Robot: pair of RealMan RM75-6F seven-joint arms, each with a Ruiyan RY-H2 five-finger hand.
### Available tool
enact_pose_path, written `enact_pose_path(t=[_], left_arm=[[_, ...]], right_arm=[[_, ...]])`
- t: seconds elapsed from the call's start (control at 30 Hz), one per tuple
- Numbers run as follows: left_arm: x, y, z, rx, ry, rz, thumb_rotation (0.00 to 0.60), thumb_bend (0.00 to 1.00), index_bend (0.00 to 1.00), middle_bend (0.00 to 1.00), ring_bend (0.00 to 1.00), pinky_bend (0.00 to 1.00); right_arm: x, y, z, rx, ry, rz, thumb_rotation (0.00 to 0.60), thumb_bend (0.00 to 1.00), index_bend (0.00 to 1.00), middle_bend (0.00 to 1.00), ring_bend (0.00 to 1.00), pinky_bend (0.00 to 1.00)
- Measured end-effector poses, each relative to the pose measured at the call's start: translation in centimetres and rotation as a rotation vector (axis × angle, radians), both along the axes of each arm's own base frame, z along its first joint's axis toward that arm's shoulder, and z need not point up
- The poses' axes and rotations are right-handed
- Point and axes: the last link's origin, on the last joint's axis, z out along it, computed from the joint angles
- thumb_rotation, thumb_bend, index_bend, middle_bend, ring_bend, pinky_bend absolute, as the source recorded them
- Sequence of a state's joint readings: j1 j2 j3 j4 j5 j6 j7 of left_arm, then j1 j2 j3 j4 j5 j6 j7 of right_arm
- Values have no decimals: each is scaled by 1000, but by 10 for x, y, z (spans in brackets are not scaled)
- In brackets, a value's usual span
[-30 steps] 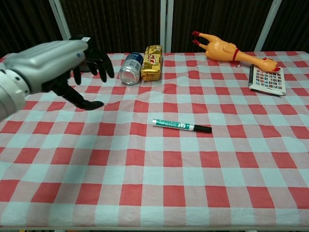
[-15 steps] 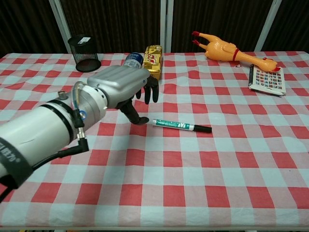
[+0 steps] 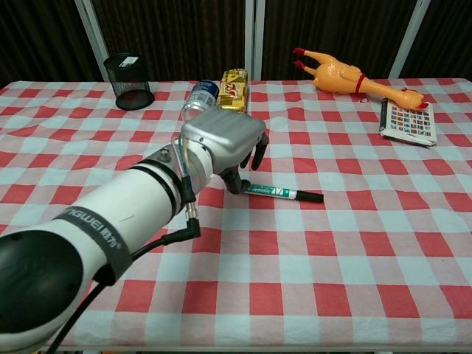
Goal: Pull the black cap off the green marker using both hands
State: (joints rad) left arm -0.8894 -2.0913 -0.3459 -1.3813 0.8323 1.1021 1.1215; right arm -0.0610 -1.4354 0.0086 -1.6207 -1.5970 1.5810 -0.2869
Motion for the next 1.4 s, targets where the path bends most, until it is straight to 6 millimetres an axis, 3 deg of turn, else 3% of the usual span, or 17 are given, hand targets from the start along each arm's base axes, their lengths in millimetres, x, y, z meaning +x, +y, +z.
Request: enact_pose_path(t=[0.6, 1.4], left_arm=[[6, 10, -23, -8, 59, 81, 600, 318, 428, 448, 400, 533], [1, 13, -36, 7, 90, 67, 600, 321, 466, 485, 439, 563]], right_arm=[[-6, -3, -1, 6, -7, -16, 600, 0, 0, 43, 0, 0], [-15, -3, 0, -9, -17, -40, 600, 0, 0, 46, 0, 0]])
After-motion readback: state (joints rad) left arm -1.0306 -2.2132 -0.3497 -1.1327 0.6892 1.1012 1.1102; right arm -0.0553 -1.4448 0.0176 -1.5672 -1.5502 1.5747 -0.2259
